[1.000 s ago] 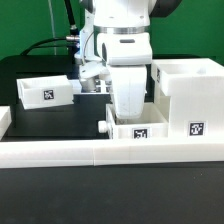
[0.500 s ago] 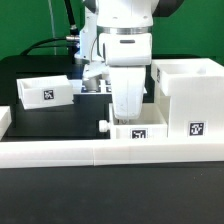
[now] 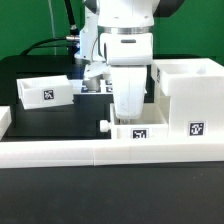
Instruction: Assemble drawer
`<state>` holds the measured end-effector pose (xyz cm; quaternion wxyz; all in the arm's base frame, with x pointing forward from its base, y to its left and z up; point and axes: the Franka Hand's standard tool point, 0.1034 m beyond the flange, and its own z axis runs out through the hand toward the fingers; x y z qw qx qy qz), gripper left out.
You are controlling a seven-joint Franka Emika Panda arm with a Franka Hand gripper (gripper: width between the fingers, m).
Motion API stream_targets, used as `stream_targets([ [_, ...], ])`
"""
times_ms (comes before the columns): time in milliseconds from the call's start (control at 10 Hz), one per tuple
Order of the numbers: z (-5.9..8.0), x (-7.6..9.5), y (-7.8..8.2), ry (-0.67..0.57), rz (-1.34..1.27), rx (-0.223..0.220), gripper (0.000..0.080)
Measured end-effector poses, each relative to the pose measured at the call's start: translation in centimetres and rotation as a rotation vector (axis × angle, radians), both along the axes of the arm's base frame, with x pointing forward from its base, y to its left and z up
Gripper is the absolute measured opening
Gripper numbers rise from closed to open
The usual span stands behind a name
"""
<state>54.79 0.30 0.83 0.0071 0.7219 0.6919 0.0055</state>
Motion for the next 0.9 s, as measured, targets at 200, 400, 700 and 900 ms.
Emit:
stream_targets([
  [200, 0.00, 0.00, -0.48, 0.000, -0.001, -0.001, 0.0042],
  [400, -0.01, -0.06, -0.56, 0.007, -0.003, -0.002, 0.0042],
  [700, -0.02, -0.06, -0.11, 0.003, 0.011, -0.003, 0.0042],
  [900, 0.04, 0.01, -0.09, 0.008, 0.015, -0.013, 0.0042],
])
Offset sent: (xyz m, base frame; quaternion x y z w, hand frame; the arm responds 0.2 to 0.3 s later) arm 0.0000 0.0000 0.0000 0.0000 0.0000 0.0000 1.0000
